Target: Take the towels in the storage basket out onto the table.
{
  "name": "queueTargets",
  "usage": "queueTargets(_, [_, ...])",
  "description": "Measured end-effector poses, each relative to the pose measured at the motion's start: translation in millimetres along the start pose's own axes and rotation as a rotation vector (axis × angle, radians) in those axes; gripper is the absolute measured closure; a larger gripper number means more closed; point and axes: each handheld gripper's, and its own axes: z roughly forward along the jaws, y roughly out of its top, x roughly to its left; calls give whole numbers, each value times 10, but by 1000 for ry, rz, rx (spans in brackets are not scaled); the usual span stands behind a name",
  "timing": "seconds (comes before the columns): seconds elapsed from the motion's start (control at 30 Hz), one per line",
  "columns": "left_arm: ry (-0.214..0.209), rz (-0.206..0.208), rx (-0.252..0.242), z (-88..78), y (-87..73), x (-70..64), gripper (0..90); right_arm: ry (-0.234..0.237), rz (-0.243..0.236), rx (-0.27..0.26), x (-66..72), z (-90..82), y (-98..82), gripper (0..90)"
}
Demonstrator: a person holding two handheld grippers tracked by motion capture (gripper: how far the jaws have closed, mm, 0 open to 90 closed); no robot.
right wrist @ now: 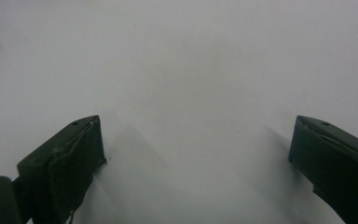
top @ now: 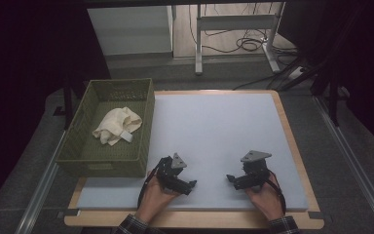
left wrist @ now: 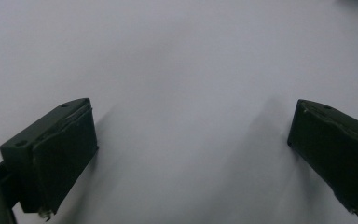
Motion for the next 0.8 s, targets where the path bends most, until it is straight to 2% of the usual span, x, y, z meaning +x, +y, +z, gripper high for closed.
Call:
queueTargets(0.27, [9,2,6,1,4,-5,5,-1,-1,-2,0,0,-2,33])
queueTargets(0.8, [-3,-6,3,3,0,9,5,-1,-2,-2,0,0,-3,32])
